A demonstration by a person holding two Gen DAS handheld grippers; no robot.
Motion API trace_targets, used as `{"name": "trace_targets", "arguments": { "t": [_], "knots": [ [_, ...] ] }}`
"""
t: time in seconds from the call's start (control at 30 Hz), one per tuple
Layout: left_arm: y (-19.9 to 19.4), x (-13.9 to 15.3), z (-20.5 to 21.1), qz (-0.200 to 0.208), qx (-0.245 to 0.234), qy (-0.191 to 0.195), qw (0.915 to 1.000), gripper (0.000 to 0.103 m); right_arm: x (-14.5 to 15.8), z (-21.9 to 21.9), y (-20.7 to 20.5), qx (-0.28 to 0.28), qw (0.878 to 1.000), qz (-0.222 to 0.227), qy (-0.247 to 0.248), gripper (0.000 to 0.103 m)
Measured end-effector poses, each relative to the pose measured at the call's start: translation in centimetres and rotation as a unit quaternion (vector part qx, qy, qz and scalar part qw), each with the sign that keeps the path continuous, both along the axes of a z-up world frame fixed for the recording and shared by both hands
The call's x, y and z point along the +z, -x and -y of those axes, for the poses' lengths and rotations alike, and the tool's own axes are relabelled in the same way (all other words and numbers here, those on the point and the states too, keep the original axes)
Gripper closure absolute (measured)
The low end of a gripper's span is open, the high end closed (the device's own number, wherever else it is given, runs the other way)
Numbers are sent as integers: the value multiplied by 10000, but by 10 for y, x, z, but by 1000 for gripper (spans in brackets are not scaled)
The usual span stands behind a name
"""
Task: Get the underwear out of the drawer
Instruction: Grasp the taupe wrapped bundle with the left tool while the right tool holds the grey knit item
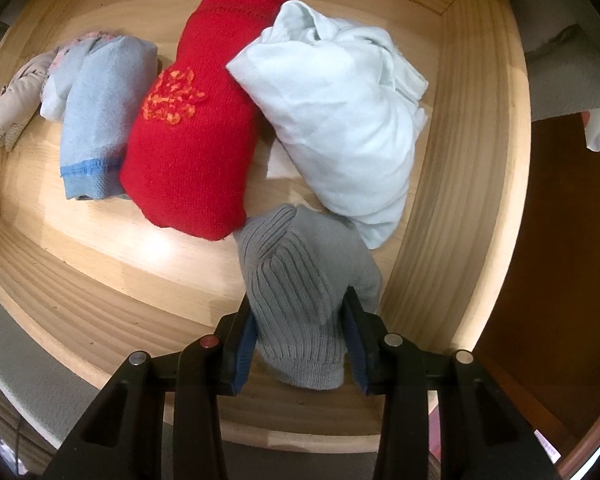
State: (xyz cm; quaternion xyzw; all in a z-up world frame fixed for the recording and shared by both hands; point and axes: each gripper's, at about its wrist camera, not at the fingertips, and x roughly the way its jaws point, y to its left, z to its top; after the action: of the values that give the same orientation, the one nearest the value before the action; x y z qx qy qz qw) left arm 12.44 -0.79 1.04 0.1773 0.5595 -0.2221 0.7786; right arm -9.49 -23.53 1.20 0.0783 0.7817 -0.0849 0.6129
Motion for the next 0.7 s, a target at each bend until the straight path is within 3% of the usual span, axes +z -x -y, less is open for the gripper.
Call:
{"name": "trace_targets", "arguments": {
  "t": [0.27, 0.57, 0.7],
  "knots": [
    [-18, -13, 29, -244, -351, -239, 9988, 41, -4, -10, 1, 16, 10000, -23, 32, 64],
    [-36, -31, 45, -407, -431, -517, 9969, 41, -9, -16, -3, 153, 9998, -32, 99, 62],
    [-44, -33, 45, -420, -382, -456, 9973, 41, -10, -20, -3, 167, 9998, -30, 111, 62]
  ]
}}
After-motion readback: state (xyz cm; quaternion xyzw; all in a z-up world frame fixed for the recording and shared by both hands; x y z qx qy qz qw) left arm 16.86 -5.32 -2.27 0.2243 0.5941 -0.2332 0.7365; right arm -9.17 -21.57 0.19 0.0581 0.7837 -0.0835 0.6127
